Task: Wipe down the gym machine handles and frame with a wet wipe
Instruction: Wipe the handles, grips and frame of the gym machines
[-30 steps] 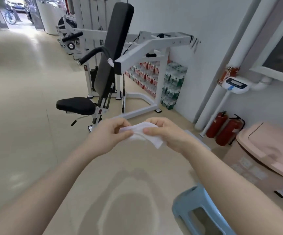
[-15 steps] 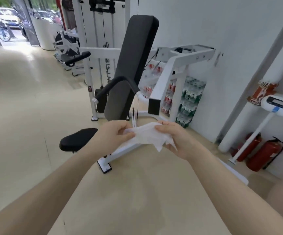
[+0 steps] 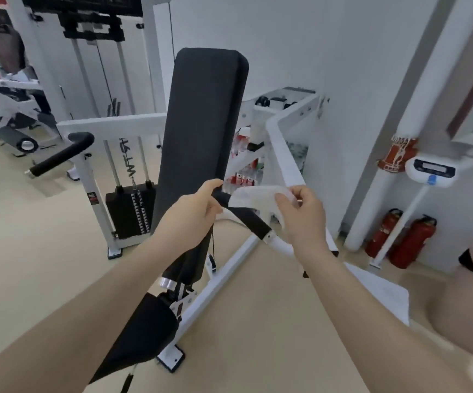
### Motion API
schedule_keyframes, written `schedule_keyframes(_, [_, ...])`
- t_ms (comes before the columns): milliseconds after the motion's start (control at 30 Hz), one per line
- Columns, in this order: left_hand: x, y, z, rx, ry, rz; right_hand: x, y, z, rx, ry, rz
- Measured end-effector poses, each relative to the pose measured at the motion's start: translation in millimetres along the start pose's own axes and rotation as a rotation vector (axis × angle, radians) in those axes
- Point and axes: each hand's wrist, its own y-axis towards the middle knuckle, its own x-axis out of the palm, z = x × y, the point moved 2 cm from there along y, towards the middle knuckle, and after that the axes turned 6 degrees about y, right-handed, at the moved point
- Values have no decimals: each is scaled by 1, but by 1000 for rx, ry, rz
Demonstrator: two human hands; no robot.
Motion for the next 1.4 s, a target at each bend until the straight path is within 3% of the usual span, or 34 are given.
schedule_keyframes(133, [16, 39, -43, 72, 131, -195, 25, 7, -5, -356, -386, 339])
schedule_keyframes(200, [26, 49, -58, 97, 166, -228, 42, 7, 15, -371, -647, 198])
schedule_keyframes(300, [33, 60, -71, 185, 156, -175, 62, -6, 55, -81, -733, -117])
schedule_keyframes(400, [28, 74, -77, 229, 137, -148, 58, -10, 57, -39, -601, -94])
schedule_keyframes(600, [32, 83, -79, 252, 124, -170, 64, -1, 47, -90, -1126, -142])
schedule_keyframes(800, [33, 82, -83, 215, 84, -141, 103, 17, 48, -250, -1140, -250])
schedule_keyframes(900, [34, 82, -85, 204, 86, -153, 80, 14, 59, -214, -1194, -296])
schedule_keyframes(1067, [33, 82, -86, 171, 44, -150, 83, 14, 63, -156, -1220, -219])
schedule_keyframes(1200, [32, 82, -87, 143, 45, -166, 111, 31, 54, -232, -1189, -241])
schedule_keyframes(1400, [30, 80, -89, 76, -36, -168, 83, 16, 66, -293, -1291, -148])
